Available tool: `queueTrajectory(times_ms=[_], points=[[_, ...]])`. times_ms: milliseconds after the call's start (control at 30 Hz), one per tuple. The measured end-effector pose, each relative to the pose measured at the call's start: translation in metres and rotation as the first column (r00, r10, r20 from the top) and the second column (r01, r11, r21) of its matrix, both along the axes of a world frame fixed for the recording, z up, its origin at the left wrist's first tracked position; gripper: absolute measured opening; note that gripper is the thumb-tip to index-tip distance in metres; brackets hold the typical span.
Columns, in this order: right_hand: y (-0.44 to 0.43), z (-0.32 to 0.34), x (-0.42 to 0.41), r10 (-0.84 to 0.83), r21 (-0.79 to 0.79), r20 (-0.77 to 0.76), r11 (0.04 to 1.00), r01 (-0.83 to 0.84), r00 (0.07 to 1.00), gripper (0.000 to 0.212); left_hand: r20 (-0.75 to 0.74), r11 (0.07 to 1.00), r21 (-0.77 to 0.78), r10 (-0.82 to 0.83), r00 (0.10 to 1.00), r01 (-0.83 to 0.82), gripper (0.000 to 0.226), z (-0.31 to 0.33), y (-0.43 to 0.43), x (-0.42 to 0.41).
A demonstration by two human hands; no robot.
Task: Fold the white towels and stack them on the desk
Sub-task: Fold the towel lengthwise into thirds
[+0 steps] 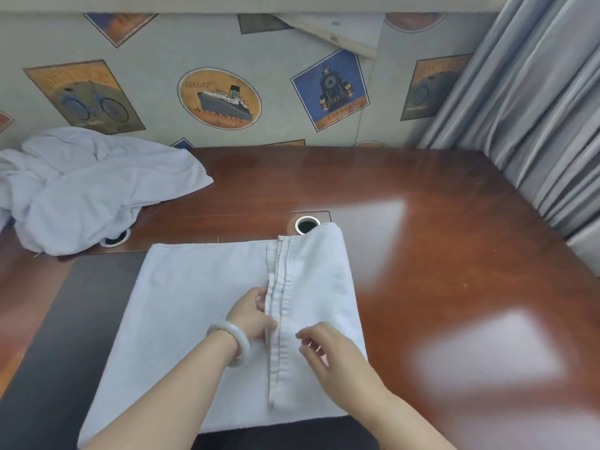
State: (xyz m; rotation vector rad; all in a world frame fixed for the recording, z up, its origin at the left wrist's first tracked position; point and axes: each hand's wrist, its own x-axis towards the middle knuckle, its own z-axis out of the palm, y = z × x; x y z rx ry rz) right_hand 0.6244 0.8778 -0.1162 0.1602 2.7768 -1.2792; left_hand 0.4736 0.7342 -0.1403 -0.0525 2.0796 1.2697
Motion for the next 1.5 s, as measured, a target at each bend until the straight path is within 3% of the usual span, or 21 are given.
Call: queueTrajectory(times_ms=[167, 267, 367, 400, 467, 533, 633, 700, 767, 800, 833, 900, 967, 1100, 1200, 1267, 1400, 1500], points=[[0.021, -0.003, -0.079, -0.218, 0.111, 0.018, 0.970, 0.215, 0.976, 0.029, 0.010, 0.994, 0.107, 0.004, 1.000, -0.005, 0.051, -0.003, 0.003, 0.015], [0.014, 0.004, -0.136, -0.228, 0.133, 0.045, 0.966, 0.220, 0.973, 0.038, 0.002, 0.980, 0.192, -0.048, 0.999, 0.047, 0.070, 0.003, 0.015, 0.024], [0.000, -0.001, -0.173, -0.204, 0.381, 0.199, 0.917, 0.116, 0.958, 0.063, -0.142, 0.992, 0.116, -0.036, 0.989, 0.052, 0.080, 0.006, 0.016, 0.037], [-0.003, -0.007, -0.176, -0.204, 0.463, 0.253, 0.884, 0.067, 0.946, 0.063, -0.158, 0.997, 0.070, -0.001, 0.987, 0.012, 0.080, 0.004, 0.015, 0.042], [-0.007, -0.025, -0.179, -0.201, 0.511, 0.256, 0.859, 0.044, 0.945, 0.039, -0.092, 0.995, -0.003, 0.103, 0.990, -0.104, 0.076, -0.003, 0.010, 0.051], [-0.002, -0.034, -0.182, -0.259, 0.373, 0.217, 0.913, 0.165, 0.941, 0.022, -0.018, 0.990, -0.050, 0.132, 0.991, -0.133, 0.071, -0.006, 0.007, 0.056], [0.000, -0.030, -0.180, -0.364, 0.100, 0.090, 0.930, 0.355, 0.927, 0.031, 0.031, 0.995, -0.104, 0.006, 1.000, -0.003, 0.059, -0.006, 0.003, 0.060], [-0.007, -0.026, -0.175, -0.249, 0.026, -0.004, 0.968, 0.249, 0.968, 0.033, 0.028, 0.992, -0.123, -0.020, 0.999, 0.023, 0.049, -0.007, 0.000, 0.062], [-0.015, -0.032, -0.167, 0.019, 0.033, 0.039, 0.999, -0.020, 0.999, 0.030, 0.025, 0.987, -0.161, -0.019, 1.000, 0.023, 0.042, -0.005, -0.001, 0.063], [-0.014, -0.036, -0.164, 0.064, 0.046, 0.054, 0.997, -0.067, 0.996, 0.027, -0.004, 0.980, -0.197, -0.018, 1.000, 0.017, 0.040, -0.003, -0.001, 0.064], [-0.011, -0.036, -0.163, 0.005, 0.029, 0.030, 1.000, -0.005, 1.000, 0.024, -0.062, 0.969, -0.247, -0.026, 0.998, 0.010, 0.036, -0.001, 0.000, 0.066], [0.001, -0.033, -0.166, -0.270, -0.019, -0.052, 0.963, 0.270, 0.961, 0.022, -0.200, 0.936, -0.351, -0.092, 0.976, 0.016, 0.031, 0.004, 0.002, 0.067], [0.012, -0.032, -0.169, -0.389, 0.052, -0.003, 0.920, 0.389, 0.921, 0.019, -0.258, 0.929, -0.371, -0.113, 0.960, 0.010, 0.030, 0.008, 0.005, 0.067], [0.001, -0.036, -0.173, -0.252, 0.320, 0.176, 0.929, 0.187, 0.952, 0.025, -0.420, 0.901, -0.433, -0.179, 0.890, -0.024, 0.038, 0.007, 0.012, 0.064], [-0.006, -0.037, -0.182, -0.249, 0.430, 0.138, 0.887, 0.169, 0.958, 0.012, -0.322, 0.902, -0.429, -0.205, 0.924, 0.051, 0.034, 0.009, 0.021, 0.066], [-0.002, -0.035, -0.186, -0.259, 0.403, 0.122, 0.895, 0.191, 0.958, 0.004, -0.279, 0.889, -0.455, -0.193, 0.941, 0.048, 0.036, 0.010, 0.024, 0.064], [0.002, -0.033, -0.178, -0.326, 0.113, -0.009, 0.939, 0.325, 0.945, 0.009, -0.275, 0.900, -0.435, -0.134, 0.952, 0.001, 0.022, 0.008, 0.023, 0.059], [-0.008, -0.039, -0.180, -0.263, 0.129, 0.015, 0.957, 0.259, 0.965, 0.005, -0.323, 0.911, -0.407, -0.081, 0.943, -0.061, 0.017, 0.004, 0.018, 0.063]])
